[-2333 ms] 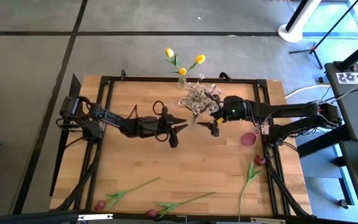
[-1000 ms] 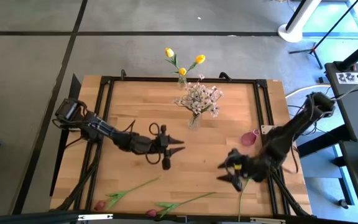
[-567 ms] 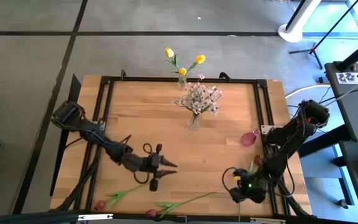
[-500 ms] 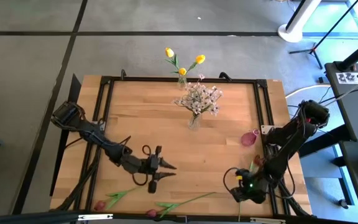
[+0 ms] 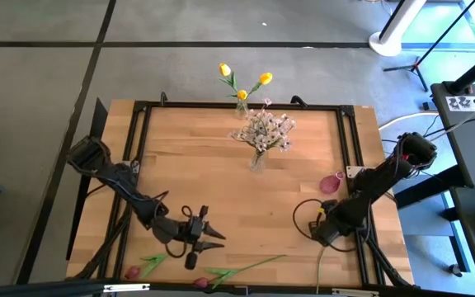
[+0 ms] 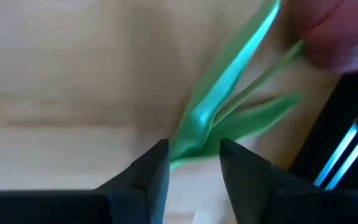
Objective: Sort flowers into vase by color
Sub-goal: Put the right red flower into the pink vase
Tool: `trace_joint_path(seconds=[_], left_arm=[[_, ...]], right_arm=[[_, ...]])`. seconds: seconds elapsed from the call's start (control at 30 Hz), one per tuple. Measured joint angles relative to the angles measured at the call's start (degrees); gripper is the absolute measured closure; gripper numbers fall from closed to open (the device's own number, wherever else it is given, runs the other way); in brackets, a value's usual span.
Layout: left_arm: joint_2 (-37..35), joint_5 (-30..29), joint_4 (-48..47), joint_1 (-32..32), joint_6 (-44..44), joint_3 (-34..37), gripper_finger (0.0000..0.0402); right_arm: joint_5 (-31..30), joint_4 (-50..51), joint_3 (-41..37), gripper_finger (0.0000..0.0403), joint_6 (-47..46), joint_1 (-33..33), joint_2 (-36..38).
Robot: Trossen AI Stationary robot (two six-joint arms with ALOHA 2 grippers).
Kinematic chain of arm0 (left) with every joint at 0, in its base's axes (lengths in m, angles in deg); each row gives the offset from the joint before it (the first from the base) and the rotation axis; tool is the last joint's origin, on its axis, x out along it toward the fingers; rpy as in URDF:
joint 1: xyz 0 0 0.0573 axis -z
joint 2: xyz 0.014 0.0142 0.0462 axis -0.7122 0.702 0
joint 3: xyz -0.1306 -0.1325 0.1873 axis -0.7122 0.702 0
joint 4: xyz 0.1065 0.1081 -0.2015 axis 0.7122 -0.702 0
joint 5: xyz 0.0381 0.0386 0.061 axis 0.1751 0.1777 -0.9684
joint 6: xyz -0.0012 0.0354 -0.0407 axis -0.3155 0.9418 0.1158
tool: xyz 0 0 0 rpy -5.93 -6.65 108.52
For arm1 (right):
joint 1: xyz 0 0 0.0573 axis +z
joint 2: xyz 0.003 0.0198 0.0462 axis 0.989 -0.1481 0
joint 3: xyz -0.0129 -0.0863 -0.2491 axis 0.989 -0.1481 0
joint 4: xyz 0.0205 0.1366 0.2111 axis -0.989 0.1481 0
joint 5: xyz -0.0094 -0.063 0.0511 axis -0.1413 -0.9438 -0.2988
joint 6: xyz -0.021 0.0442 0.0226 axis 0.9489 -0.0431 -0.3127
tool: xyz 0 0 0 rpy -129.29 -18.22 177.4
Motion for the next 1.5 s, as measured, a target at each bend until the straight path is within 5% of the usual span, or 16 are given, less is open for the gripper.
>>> trace_joint_path(seconds=[0.17, 0.33, 0.47, 0.6, 0.77, 0.9, 1.0, 1.1, 1.23, 1.5], left_arm=[[0.0, -3.6, -0.1, 2.8, -0.1, 0.0, 0.0306], [0.0, -6.8, -0.4, 4.5, -0.1, 0.0, 0.0306], [0.0, -8.8, -0.4, 4.8, 0.4, 0.0, 0.0306], [0.0, -10.0, -0.4, 4.8, 0.7, 0.0, 0.0306], [0.0, -9.9, -0.4, 4.0, 0.8, 0.0, 0.0306], [0.0, -9.8, -0.4, 1.6, 1.0, 0.0, 0.0306], [0.0, -9.8, -0.4, -0.4, 0.9, 0.0, 0.0306], [0.0, -9.8, -0.4, -1.8, 0.5, 0.0, 0.0306], [0.0, -9.8, -0.4, -2.8, 0.3, 0.0, 0.0306], [0.0, -9.7, -0.4, -4.4, -0.7, 0.0, 0.0306]], right_arm=[[3.6, -5.0, -4.9, 0.0222, -0.5, -1.4, 0.2], [0.2, -7.7, -7.1, 0.0206, -1.9, -1.3, 0.4], [-1.0, -8.8, -6.9, 0.0266, -1.1, -1.0, 0.3], [-5.7, -6.9, -3.4, 0.0374, 0.5, 0.0, -0.2], [-25.5, -3.8, 8.9, 0.0380, 11.5, -1.1, -0.1], [-46.6, 4.3, 21.6, 0.0396, 31.2, -2.7, 1.3], [-61.3, 17.0, 29.6, 0.0394, 41.5, -3.0, 4.1], [-73.3, 31.0, 32.8, 0.0398, 40.8, -2.6, 8.2], [-82.3, 43.2, 31.0, 0.0399, 36.2, 0.4, 16.4], [-88.2, 43.7, 27.5, 0.0401, 46.4, 6.8, 34.7]])
